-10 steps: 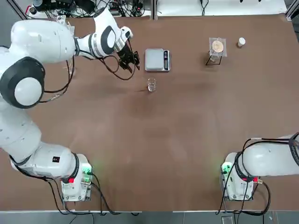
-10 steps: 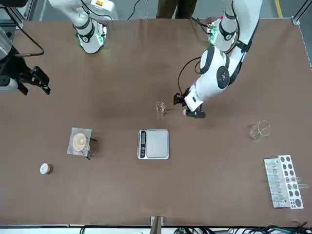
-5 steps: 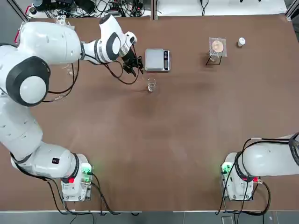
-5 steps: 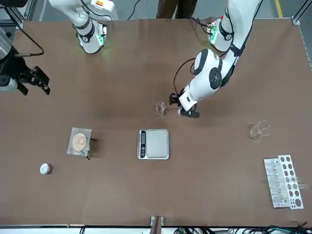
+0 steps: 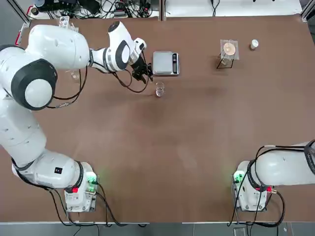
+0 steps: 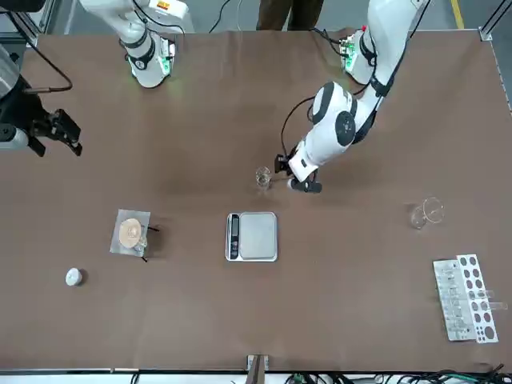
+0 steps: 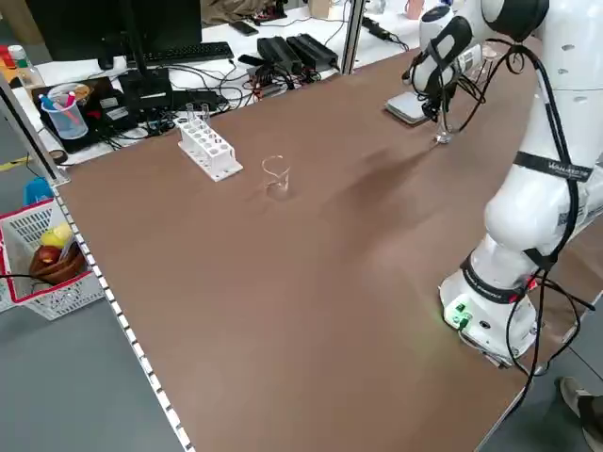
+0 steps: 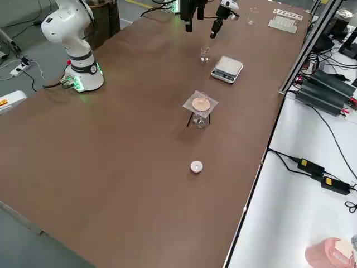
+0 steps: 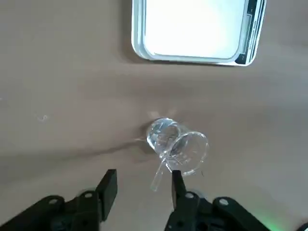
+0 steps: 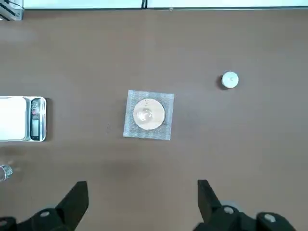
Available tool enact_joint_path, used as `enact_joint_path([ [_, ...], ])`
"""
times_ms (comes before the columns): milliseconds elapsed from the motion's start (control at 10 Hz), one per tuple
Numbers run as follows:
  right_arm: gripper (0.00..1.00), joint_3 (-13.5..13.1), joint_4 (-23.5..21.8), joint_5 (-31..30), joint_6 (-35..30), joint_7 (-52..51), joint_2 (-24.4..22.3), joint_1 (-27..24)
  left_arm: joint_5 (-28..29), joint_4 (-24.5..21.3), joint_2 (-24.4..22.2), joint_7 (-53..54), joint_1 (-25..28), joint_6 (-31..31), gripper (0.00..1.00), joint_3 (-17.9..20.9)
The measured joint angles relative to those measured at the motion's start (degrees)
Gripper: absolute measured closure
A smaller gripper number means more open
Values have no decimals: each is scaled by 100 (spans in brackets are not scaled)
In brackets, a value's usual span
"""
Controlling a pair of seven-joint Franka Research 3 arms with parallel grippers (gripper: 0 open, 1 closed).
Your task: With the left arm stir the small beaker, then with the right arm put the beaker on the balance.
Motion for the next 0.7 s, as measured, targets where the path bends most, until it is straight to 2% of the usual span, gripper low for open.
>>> enact_joint_path([
  [700,0,-18,0,0,4,2,0,-15,0,-292,136,-207,-255,836,55,-4],
])
